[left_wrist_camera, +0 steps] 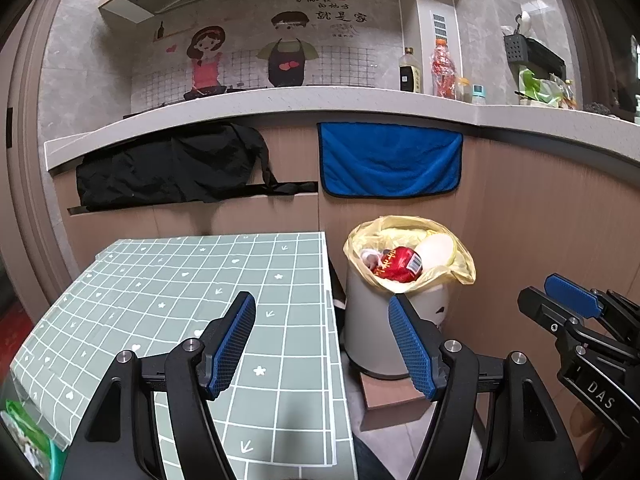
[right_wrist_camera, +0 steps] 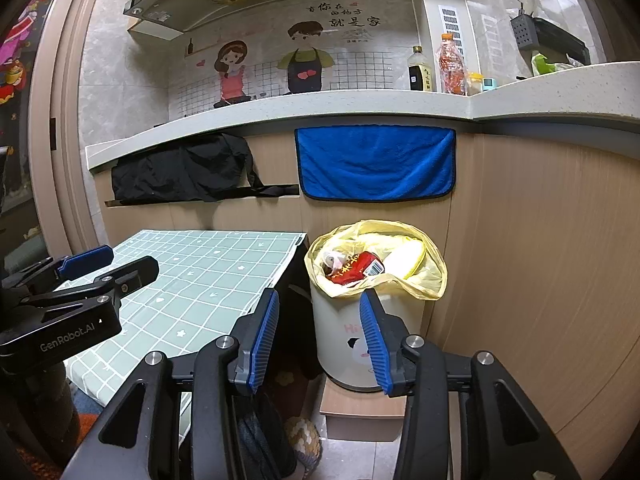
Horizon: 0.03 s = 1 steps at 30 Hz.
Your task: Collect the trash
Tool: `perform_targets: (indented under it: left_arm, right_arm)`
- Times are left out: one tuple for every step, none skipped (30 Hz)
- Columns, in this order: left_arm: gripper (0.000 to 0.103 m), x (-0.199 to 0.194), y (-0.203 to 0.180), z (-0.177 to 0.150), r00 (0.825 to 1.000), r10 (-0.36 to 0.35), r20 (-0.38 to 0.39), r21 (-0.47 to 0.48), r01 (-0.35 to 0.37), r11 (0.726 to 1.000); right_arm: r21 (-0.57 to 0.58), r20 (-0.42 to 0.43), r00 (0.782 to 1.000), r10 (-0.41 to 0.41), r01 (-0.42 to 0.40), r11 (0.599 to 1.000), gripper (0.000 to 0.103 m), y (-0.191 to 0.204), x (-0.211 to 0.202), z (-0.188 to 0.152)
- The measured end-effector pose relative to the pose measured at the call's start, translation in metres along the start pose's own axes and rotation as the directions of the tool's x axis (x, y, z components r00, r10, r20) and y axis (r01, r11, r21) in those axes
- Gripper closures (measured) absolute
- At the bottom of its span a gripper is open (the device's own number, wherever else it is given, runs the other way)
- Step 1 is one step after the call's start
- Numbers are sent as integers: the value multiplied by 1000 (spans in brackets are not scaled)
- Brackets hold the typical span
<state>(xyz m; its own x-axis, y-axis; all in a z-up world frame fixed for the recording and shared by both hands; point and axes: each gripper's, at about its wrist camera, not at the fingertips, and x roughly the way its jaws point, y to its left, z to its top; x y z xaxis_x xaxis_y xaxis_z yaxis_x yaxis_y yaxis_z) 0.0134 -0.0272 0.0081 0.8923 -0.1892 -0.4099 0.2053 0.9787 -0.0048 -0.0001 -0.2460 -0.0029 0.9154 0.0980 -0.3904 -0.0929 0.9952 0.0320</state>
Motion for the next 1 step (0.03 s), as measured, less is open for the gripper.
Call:
perform_targets:
  left_arm:
    - [33, 1, 2, 0, 1000, -2, 0, -1, 2, 1000]
  right_arm:
    - [1, -1, 1000, -3, 3, 1000, 63, 1, 0, -1]
